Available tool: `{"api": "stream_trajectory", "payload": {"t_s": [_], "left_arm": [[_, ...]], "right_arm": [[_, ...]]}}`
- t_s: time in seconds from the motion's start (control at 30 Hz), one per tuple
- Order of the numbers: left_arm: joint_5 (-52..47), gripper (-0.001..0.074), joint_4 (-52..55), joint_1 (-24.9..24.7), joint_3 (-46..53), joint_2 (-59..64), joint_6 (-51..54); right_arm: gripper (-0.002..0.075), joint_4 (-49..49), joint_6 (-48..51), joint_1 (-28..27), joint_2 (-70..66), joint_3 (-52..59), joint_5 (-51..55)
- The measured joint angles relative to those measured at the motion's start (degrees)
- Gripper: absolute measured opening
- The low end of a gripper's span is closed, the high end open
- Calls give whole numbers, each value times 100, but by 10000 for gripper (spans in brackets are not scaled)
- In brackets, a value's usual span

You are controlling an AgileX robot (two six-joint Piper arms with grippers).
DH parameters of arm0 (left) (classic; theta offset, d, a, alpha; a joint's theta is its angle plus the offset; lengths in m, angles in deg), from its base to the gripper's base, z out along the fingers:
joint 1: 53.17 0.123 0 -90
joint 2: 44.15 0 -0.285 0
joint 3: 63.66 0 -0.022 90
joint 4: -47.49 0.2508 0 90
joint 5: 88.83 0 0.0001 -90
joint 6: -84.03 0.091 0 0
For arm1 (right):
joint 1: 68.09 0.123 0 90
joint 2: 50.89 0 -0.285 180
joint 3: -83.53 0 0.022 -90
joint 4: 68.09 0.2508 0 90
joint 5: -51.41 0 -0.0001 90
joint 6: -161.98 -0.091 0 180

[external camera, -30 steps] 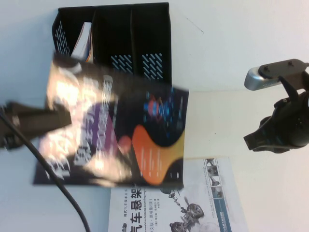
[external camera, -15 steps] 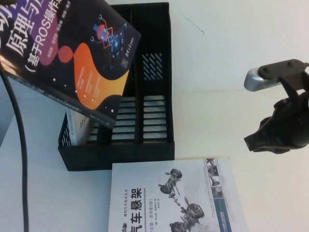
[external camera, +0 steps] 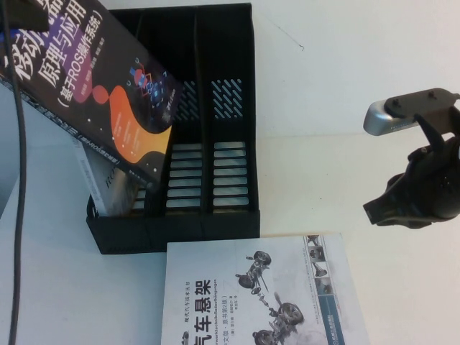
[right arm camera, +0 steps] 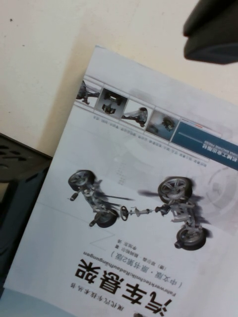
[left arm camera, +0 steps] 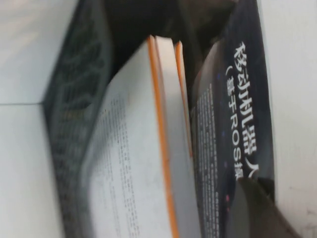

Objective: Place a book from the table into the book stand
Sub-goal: Place the book on the book shelf

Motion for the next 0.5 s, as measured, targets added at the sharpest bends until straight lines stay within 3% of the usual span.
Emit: {"api": "stream_trajectory", "payload": {"t_s": [0.17, 0.33, 0.5], "left_arm": [[144, 113, 1048, -677, -320, 69, -366], [563, 113, 1369, -1372, -396, 69, -529], [797, 113, 1941, -1769, -404, 135, -944]], "right_arm": [[0, 0, 0, 0, 0, 0, 0], [0, 0, 0, 0, 0, 0, 0], [0, 0, 0, 0, 0, 0, 27]]}}
